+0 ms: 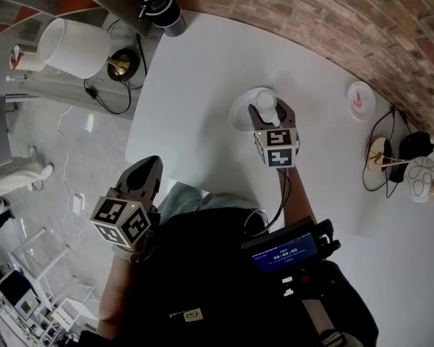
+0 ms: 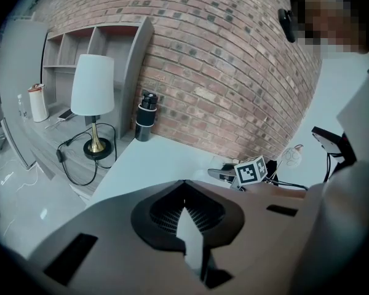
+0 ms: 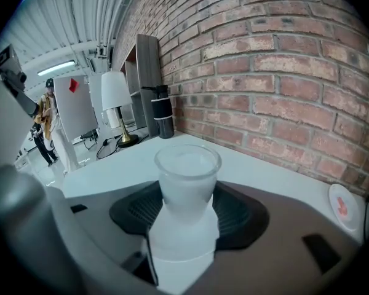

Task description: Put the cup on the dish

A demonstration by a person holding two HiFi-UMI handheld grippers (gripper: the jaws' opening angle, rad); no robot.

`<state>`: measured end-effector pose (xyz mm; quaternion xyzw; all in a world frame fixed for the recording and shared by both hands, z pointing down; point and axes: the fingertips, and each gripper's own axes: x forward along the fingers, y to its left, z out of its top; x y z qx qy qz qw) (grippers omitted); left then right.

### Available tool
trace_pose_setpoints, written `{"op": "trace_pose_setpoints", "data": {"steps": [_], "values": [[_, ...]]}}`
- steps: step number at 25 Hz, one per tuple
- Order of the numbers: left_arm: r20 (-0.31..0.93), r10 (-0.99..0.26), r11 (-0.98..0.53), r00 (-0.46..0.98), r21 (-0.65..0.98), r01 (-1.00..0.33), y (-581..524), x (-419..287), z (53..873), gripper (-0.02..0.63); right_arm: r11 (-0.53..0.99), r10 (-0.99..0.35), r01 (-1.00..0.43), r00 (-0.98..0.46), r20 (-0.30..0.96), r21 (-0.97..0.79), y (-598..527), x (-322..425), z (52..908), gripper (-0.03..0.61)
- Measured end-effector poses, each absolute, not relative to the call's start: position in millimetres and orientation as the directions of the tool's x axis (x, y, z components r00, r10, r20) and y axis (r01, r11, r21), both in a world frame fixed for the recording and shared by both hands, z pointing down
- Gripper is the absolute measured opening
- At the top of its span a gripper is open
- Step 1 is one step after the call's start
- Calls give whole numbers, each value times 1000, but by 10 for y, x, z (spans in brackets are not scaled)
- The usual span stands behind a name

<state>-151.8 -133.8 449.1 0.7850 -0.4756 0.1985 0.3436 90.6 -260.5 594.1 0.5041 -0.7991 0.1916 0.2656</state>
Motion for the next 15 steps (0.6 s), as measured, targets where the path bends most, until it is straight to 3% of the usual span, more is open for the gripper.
{"op": "trace_pose_setpoints", "data": {"steps": [15], "values": [[660,-606,-280,443,344,-896,-1268,-1547,4544,5,423,-665,-905,-343,663,-44,-2595,893,6340,258]]}}
